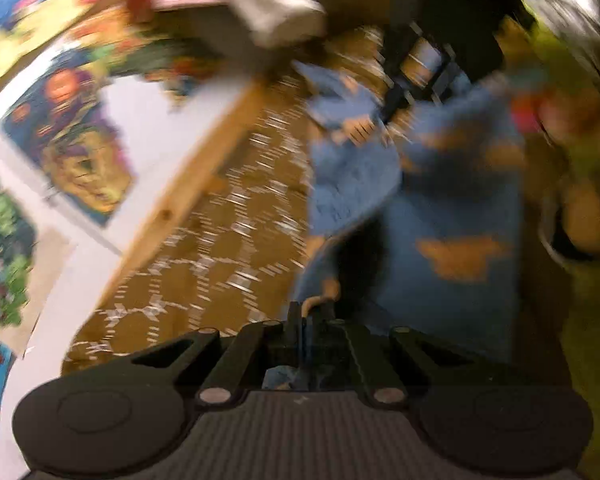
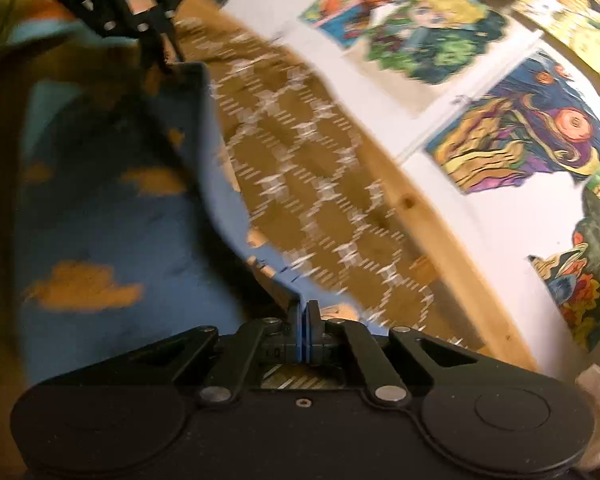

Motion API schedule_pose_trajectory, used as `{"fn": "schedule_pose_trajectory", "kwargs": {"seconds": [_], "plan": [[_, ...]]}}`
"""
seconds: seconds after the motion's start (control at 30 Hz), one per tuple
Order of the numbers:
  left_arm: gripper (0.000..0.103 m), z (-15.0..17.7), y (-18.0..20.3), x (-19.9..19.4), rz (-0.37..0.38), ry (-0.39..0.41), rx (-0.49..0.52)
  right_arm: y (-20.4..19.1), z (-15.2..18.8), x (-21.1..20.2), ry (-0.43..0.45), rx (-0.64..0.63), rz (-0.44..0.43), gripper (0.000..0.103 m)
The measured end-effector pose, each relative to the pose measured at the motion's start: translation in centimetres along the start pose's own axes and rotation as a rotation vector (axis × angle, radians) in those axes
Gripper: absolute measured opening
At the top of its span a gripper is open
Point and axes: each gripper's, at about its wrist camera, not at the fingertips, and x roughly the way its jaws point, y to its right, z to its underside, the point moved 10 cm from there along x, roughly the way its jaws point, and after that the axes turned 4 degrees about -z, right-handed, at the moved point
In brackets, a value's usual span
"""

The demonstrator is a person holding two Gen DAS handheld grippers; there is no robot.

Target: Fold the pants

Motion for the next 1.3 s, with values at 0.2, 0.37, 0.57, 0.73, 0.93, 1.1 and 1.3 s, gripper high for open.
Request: {"fn": "schedule_pose_trajectory", "kwargs": {"seconds": [0.2,0.37,0.57,0.73,0.93,1.1,1.3], "plan": [[0.002,3.9,5.3,1.3,-0.007,-0.092,0.104,-7.7,2.8,-0.5,-0.054,-0.02,-0.017,0.0],[0.002,3.8,4.6,0.6,-0.014,-0.084,0.089,-8.5,3.5,-0.6,-0.067,0.097,-0.012,0.0],[0.002,4.3,4.9,0.0,0.007,-0.101,0.181,-8.8,2.6,-2.2,-0.054,0.098,-0.029,0.0],[0.002,5.1,5.7,0.2,0.034,-0.121,0.178,-10.6,2.4,-2.7,-0.068,0.114,-0.071,0.0],[0.002,5.6,5.9,-0.1,0.059,-0.136,0.162,-12.2,2.7,-3.5,-0.073,0.113,-0.096,0.0],[0.002,6.3,6.6,0.8,0.118,-0.169,0.148,-13.3,3.6,-2.9,-0.096,0.162,-0.127,0.0],[0.018,5.5,5.2,0.8,0.191,-0.191,-0.001,-12.1,4.2,-3.4,-0.094,0.235,-0.137,0.026]]}}
